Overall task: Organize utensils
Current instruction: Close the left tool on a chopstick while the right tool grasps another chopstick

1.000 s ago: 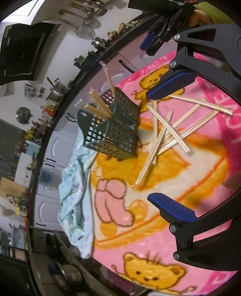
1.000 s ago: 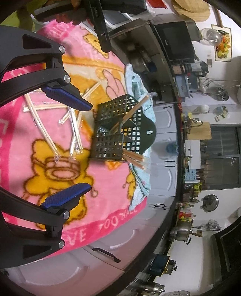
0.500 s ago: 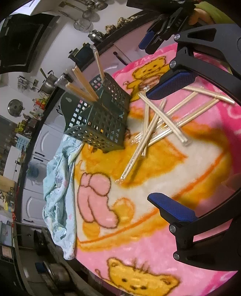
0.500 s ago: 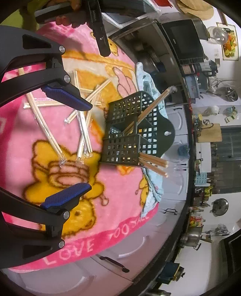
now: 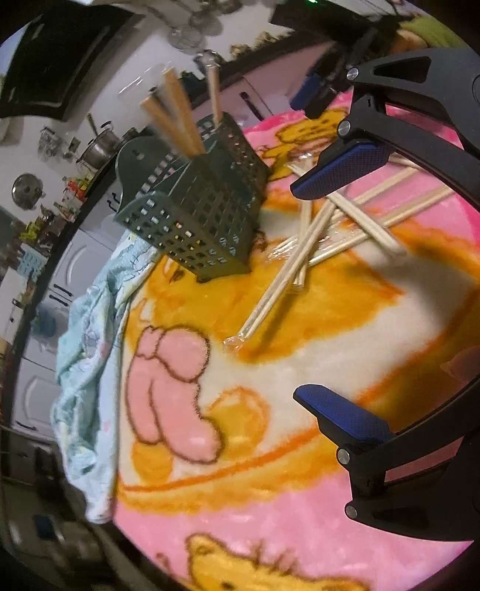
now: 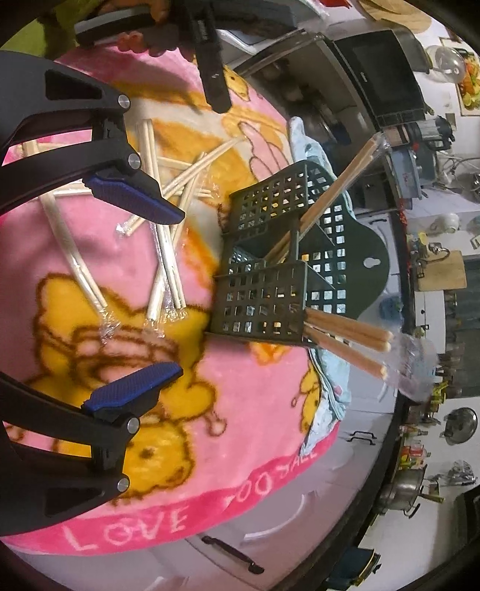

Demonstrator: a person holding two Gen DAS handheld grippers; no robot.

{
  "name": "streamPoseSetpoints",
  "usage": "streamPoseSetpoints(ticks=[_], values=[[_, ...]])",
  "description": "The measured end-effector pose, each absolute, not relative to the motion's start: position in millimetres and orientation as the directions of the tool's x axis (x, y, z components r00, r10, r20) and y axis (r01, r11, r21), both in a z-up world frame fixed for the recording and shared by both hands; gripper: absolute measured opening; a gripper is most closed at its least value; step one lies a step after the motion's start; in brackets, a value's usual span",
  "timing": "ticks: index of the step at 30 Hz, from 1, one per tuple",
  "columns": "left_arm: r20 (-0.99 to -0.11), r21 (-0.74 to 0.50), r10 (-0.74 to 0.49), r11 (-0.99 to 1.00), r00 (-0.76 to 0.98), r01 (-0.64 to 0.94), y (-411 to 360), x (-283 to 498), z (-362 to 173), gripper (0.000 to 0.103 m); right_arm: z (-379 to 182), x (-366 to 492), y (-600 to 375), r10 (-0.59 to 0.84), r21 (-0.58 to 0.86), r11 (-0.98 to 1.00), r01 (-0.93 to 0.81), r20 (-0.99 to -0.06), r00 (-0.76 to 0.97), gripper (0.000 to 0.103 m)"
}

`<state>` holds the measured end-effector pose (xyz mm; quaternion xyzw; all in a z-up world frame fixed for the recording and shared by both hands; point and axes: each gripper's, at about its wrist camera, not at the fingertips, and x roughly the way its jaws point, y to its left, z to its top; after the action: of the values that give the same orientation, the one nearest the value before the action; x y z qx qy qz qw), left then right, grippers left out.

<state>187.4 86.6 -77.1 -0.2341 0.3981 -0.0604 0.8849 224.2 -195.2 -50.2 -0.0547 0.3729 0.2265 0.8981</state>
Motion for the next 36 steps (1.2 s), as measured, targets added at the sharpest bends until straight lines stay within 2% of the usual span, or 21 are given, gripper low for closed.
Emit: streamPoseSetpoints(ticks=[6, 9, 22, 27, 31, 34, 36], values=[[-0.661, -0.539, -0.348, 0.837, 0.665, -0.098, 98, 207, -83, 0.078, -60, 240, -189, 0.36, 0.072, 0.888, -0.453, -0.721, 0.592, 0.072], [-0.656, -0.567, -0.368, 0.816, 0.659, -0.11, 102, 214, -86, 0.073, -66, 247, -187, 0.356, 0.076, 0.889, -0.452, -0.734, 0.578, 0.067], [-0.666, -0.593, -0.386, 0.793, 0.638, -0.139, 107, 229, -99, 0.049, -92, 283, -190, 0.391, 0.158, 0.875, -0.458, -0.788, 0.476, 0.054], [-0.667, -0.593, -0.384, 0.792, 0.638, -0.144, 110, 231, -101, 0.032, -102, 289, -193, 0.433, 0.22, 0.859, -0.462, -0.793, 0.429, 0.039], [-0.667, -0.59, -0.376, 0.794, 0.644, -0.147, 111, 231, -102, 0.026, -102, 289, -196, 0.449, 0.239, 0.855, -0.46, -0.784, 0.428, 0.023], [-0.666, -0.582, -0.368, 0.8, 0.649, -0.144, 111, 230, -101, 0.021, -99, 288, -197, 0.449, 0.228, 0.853, -0.47, -0.781, 0.435, 0.006], [-0.662, -0.581, -0.364, 0.801, 0.655, -0.142, 111, 229, -100, 0.016, -97, 287, -198, 0.445, 0.221, 0.855, -0.47, -0.778, 0.443, 0.003]])
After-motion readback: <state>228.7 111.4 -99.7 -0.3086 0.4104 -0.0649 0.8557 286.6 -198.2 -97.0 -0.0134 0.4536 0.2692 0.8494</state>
